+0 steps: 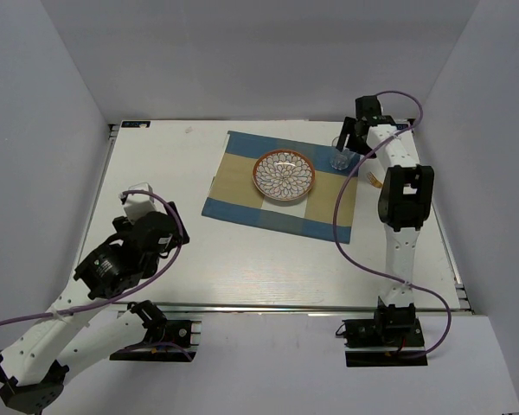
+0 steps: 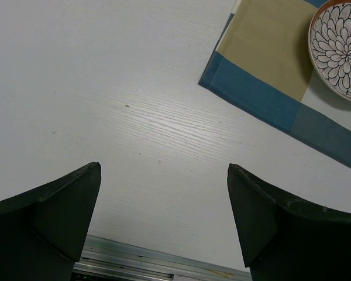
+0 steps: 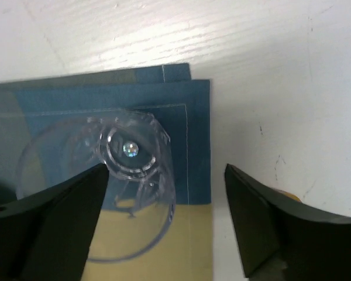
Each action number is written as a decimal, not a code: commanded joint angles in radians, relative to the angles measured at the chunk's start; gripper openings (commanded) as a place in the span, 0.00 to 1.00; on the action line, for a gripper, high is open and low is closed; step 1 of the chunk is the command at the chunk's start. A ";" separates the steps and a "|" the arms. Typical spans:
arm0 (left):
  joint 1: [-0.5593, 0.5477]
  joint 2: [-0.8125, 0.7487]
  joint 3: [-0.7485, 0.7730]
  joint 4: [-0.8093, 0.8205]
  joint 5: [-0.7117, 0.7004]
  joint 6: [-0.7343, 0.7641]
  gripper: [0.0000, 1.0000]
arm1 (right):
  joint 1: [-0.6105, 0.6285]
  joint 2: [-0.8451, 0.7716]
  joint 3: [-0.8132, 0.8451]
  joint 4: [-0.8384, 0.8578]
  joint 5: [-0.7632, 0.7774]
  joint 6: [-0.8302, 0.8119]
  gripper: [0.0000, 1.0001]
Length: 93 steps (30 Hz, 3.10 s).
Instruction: Set the dinner table for one person
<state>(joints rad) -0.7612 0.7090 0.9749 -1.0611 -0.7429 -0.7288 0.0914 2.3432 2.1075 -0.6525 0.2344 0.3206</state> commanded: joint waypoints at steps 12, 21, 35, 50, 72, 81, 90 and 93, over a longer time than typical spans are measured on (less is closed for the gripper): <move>0.002 -0.014 -0.002 0.021 0.008 0.014 0.98 | -0.076 -0.493 -0.387 -0.033 0.126 0.236 0.89; 0.002 0.043 -0.007 0.044 0.040 0.045 0.98 | -0.145 -0.706 -0.959 -0.125 0.252 0.474 0.89; 0.002 0.073 -0.002 0.023 0.017 0.023 0.98 | -0.156 -1.079 -1.331 -0.095 0.324 0.551 0.89; 0.002 0.090 0.002 0.009 0.011 0.006 0.98 | -0.254 -1.020 -1.445 0.146 0.230 0.380 0.88; 0.002 0.053 0.004 0.009 0.016 0.005 0.98 | -0.288 -0.894 -1.528 0.304 -0.049 0.385 0.68; 0.002 0.012 0.010 -0.011 -0.010 -0.018 0.98 | -0.291 -0.895 -1.541 0.301 -0.093 0.380 0.00; 0.002 -0.023 0.008 -0.011 -0.015 -0.020 0.98 | -0.275 -0.987 -1.540 0.298 -0.112 0.338 0.00; 0.002 -0.022 0.010 -0.014 -0.016 -0.024 0.98 | -0.272 -1.044 -1.528 0.281 -0.113 0.299 0.00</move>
<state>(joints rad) -0.7612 0.6872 0.9730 -1.0698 -0.7395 -0.7444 -0.2001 1.3327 0.6025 -0.2783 0.2081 0.6548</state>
